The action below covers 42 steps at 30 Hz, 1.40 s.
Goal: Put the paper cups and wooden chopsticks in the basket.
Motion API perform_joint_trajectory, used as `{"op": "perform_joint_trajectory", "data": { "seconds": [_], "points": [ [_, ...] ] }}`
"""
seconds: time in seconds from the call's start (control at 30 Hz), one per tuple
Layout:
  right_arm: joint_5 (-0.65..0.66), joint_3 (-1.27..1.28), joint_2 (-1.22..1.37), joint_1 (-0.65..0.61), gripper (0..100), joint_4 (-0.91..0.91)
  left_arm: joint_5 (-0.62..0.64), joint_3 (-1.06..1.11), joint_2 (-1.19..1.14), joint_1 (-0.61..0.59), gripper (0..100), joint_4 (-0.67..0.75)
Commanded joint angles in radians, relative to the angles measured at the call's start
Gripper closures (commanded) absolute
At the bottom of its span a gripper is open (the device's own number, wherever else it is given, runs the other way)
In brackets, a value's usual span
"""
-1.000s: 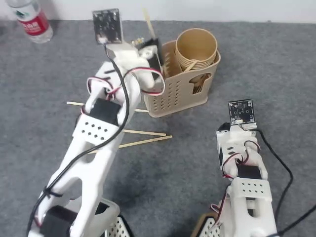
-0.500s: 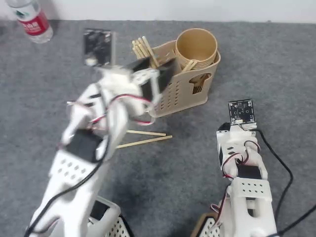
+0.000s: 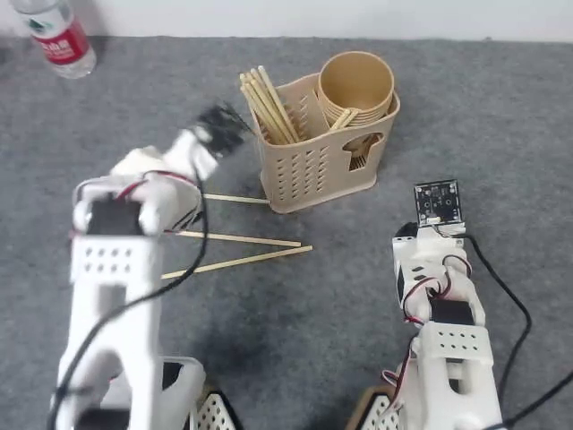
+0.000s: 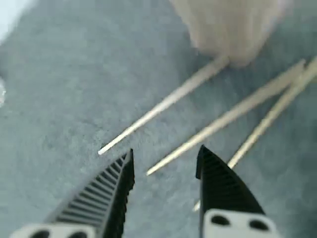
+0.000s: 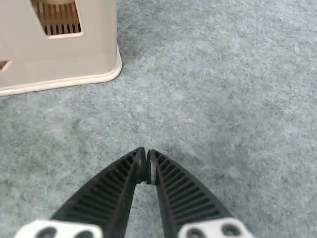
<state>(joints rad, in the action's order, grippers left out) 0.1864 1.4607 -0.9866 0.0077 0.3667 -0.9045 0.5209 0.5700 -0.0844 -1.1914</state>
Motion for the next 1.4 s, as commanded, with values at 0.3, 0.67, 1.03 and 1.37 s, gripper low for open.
{"op": "perform_joint_trajectory", "data": {
  "seconds": [0.3, 0.67, 1.03, 1.37],
  "points": [
    [0.014, -0.009, -0.018, -0.001, 98.7, -0.018, -0.192, -0.456, -0.855, -0.107, 80, 0.041],
    [0.014, -0.012, -0.018, -0.002, 98.7, -0.018, -0.258, -0.949, -1.339, -0.163, 81, 0.017],
    [0.075, -0.008, -0.018, -0.036, 98.7, -0.019, -0.540, -1.360, -1.622, -0.175, 99, -0.399],
    [0.077, -0.008, -0.018, -0.036, 98.7, -0.018, -0.422, -1.623, -1.550, -0.180, 99, -0.568]
  ]
}}
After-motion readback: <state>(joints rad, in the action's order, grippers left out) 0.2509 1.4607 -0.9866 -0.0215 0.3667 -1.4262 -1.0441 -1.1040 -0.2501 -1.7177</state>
